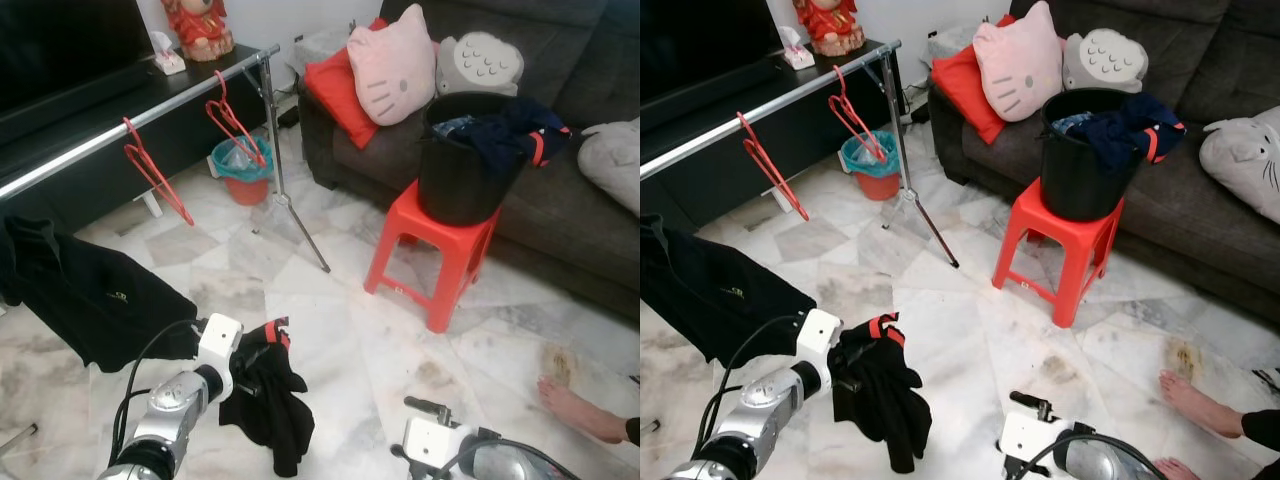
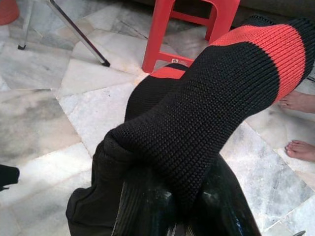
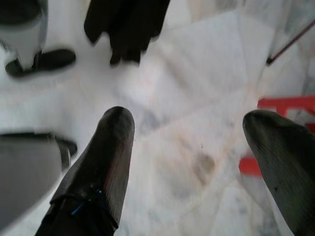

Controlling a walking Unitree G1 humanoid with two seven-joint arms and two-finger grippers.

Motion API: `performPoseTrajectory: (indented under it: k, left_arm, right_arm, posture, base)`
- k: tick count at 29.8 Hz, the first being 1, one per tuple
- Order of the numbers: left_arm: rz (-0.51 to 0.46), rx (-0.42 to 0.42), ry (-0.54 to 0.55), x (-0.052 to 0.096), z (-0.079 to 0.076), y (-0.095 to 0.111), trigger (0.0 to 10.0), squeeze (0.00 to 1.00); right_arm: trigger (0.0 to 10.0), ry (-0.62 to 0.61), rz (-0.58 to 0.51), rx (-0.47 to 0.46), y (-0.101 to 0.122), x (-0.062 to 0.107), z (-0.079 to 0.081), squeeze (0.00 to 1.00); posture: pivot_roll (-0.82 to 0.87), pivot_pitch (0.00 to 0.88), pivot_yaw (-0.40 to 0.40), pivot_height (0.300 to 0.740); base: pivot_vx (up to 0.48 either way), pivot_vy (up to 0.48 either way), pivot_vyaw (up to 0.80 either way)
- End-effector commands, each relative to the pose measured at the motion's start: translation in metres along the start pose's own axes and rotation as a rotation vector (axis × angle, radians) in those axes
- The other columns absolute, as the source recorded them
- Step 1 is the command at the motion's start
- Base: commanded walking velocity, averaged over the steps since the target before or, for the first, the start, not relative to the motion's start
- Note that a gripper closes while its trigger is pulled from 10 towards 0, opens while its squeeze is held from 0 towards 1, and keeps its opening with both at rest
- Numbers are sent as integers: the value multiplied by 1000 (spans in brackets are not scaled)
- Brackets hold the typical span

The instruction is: Hang hanger

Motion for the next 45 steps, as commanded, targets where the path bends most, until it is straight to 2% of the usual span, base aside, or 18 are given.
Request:
performPoseTrajectory:
  k: [1,5,9,12,13,14,17,18,21,25,27,28,30,31,33,38,41,45]
  left_arm:
    - [-15,-24,0,0,3,7,10000,0]
    - [-18,-25,1,0,4,8,10000,0]
    - [-18,-30,-2,-1,4,9,10000,0]
    - [-21,-30,-3,-1,3,10,10000,0]
    - [-20,-30,-3,-1,3,9,10000,0]
    - [-17,-30,-4,-1,3,8,10000,0]
    - [-15,-30,-5,-1,3,7,10000,0]
    - [-14,-30,-6,-1,3,7,10000,0]
    - [-13,-33,-7,-1,2,7,10000,0]
    - [-13,-35,-8,-2,2,7,10000,0]
    - [-15,-32,-7,-2,2,8,10000,0]
    - [-15,-32,-7,-2,2,8,10000,0]
    - [-13,-31,-9,-2,2,7,10000,0]
    - [-13,-31,-9,-2,2,7,10000,0]
    - [-11,-31,-11,-2,2,6,10000,0]
    - [-12,-30,-12,-2,1,7,10000,0]
    - [-12,-30,-14,-2,1,7,10000,0]
    - [-11,-29,-18,-3,0,7,10000,0]
  right_arm:
    - [10000,-41,108,-19,-18,1,-4,0]
    - [10000,-168,184,-177,-32,5,-21,0]
    - [10000,-226,339,-309,-57,11,-21,0]
    - [10000,-296,364,-406,-61,13,-26,0]
    - [10000,-347,354,-491,-61,13,-31,0]
    - [10000,-478,320,-724,-61,15,-44,0]
    - [10000,-637,253,-1047,-63,19,-58,0]
    - [10000,-704,225,-1224,-67,21,-62,0]
    - [10000,-759,149,-1445,-67,21,-66,0]
    - [10000,-760,64,-1591,-61,17,-67,0]
    - [10000,-793,-32,-1816,-60,16,-69,0]
    - [10000,-793,-32,-1816,-60,16,-69,0]
    - [10000,-789,-136,-2085,-58,12,-67,0]
    - [10000,-789,-136,-2085,-58,12,-67,0]
    - [10000,-817,-222,-2236,-59,13,-69,0]
    - [10000,-814,-295,-2345,-56,12,-71,0]
    - [10000,-802,-361,-2480,-54,11,-71,0]
    - [10000,-877,-336,-2477,-61,14,-71,0]
  posture:
    - [-25,53,70,740]
    - [-29,53,72,740]
    - [-26,51,71,740]
    - [-25,53,72,740]
    - [-25,53,72,740]
    - [-26,52,72,740]
    - [-26,53,73,740]
    - [-26,53,73,740]
    - [-24,53,74,740]
    - [-22,53,71,740]
    - [-21,52,71,740]
    - [-21,52,71,740]
    - [-21,53,71,740]
    - [-21,53,71,740]
    - [-20,54,71,740]
    - [-21,54,71,740]
    - [-21,53,71,740]
    - [-20,53,71,740]
  base:
    - [0,0,0]
    - [0,0,0]
    - [0,0,0]
    - [0,0,0]
    - [0,0,0]
    - [0,0,0]
    - [0,0,0]
    - [0,0,0]
    - [0,0,0]
    - [0,0,0]
    - [0,0,0]
    - [0,0,0]
    - [0,0,0]
    - [0,0,0]
    - [0,0,0]
    - [0,0,0]
    - [0,0,0]
    - [0,0,0]
Point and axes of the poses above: a point about 5 cm out from each wrist's last joint towards the gripper, its own x axis pointing back from the gripper into the wrist, its own y axis along the axis of the wrist's last joint, z = x × y, the point moved 5 cm from there along -x, pointing out of the wrist towards the gripper, and after that the axes turned 9 degrees about x, right-handed, at the moved point
